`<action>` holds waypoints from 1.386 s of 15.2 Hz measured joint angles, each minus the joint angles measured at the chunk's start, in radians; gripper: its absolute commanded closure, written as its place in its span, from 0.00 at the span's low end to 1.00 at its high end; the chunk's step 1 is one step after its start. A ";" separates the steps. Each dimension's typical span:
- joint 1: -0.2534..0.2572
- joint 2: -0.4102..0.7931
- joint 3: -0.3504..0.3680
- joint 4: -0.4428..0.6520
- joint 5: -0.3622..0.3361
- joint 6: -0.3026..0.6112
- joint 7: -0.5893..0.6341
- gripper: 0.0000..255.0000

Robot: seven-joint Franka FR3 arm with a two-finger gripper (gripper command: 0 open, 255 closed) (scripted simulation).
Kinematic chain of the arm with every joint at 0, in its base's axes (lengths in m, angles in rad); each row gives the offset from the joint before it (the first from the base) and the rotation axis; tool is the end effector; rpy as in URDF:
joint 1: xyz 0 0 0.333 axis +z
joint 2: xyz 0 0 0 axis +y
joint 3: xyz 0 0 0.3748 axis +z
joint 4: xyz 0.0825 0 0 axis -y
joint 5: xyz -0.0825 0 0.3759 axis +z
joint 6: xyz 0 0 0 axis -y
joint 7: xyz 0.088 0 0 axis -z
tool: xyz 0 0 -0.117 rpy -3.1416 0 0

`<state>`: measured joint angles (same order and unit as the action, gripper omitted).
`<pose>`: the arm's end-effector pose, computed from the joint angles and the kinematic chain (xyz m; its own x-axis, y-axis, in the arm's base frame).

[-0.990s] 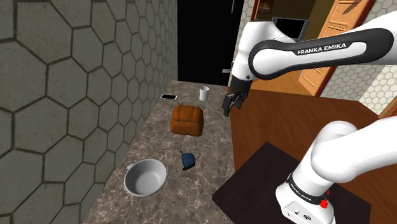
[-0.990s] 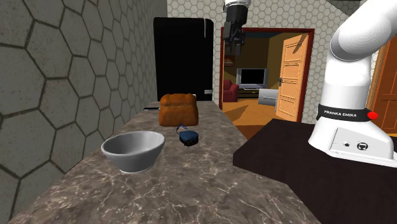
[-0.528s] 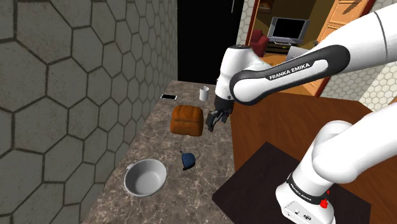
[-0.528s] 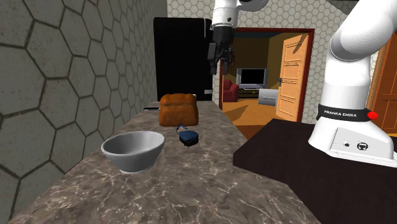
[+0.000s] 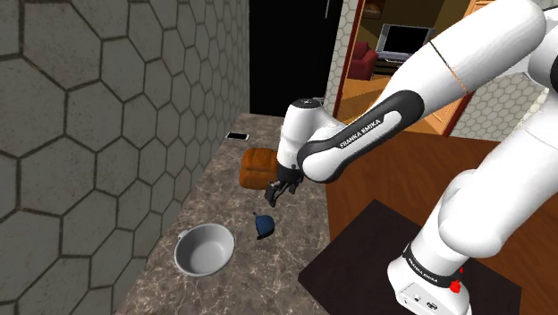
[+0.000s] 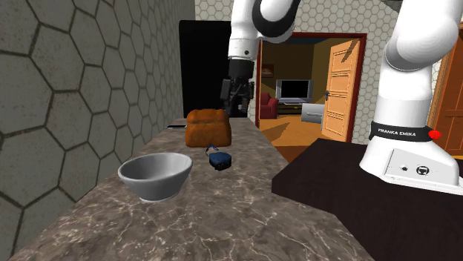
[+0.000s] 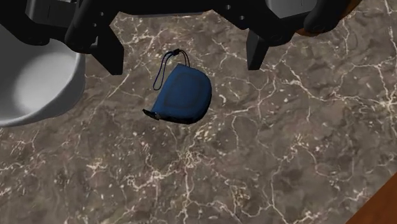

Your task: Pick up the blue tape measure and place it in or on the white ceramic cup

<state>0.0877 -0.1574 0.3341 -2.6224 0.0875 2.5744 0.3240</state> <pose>0.3863 0.1722 0.3643 0.9951 0.0233 0.0961 0.0268 -0.9990 -0.0353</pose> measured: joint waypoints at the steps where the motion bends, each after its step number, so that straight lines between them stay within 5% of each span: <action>1: -0.003 0.038 0.010 0.010 -0.020 0.031 0.025 0.00; 6: 0.007 0.266 0.030 0.105 -0.207 0.163 0.222 0.00; 10: 0.075 0.429 -0.028 0.197 -0.361 0.232 0.371 0.00; 21: 0.151 0.566 -0.115 0.252 -0.464 0.314 0.459 0.00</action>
<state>0.2390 0.4088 0.2190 -2.3702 -0.3768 2.8887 0.7835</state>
